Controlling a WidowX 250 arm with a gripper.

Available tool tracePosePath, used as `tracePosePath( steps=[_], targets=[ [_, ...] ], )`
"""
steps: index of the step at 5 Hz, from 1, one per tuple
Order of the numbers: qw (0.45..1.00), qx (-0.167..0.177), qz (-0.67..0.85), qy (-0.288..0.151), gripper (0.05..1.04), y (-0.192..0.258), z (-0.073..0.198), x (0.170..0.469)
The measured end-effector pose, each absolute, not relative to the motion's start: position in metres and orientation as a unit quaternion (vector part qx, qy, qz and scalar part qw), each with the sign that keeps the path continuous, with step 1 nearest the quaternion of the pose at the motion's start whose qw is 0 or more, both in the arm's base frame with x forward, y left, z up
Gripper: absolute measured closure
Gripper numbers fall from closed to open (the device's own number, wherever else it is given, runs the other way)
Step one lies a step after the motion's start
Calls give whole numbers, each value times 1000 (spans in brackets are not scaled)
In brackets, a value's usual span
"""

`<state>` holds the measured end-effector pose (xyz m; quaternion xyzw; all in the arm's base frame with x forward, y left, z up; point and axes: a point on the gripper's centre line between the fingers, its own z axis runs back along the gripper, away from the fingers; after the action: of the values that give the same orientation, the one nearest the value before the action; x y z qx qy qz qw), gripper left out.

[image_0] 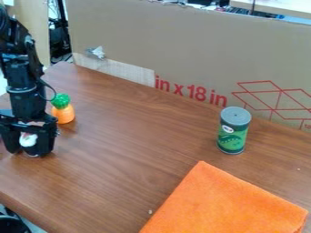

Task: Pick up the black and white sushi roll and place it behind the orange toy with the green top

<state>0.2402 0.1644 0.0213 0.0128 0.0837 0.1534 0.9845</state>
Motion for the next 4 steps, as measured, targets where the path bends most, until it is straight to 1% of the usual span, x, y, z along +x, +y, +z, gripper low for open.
tracePosePath(
  steps=[1,2,3,4],
  targets=[
    [986,18,147,81,139,163,22,246],
    [987,14,137,79,403,163,22,246],
    [989,10,127,69,476,159,39,246],
    [994,14,95,51,476,144,62,252]
  ],
)
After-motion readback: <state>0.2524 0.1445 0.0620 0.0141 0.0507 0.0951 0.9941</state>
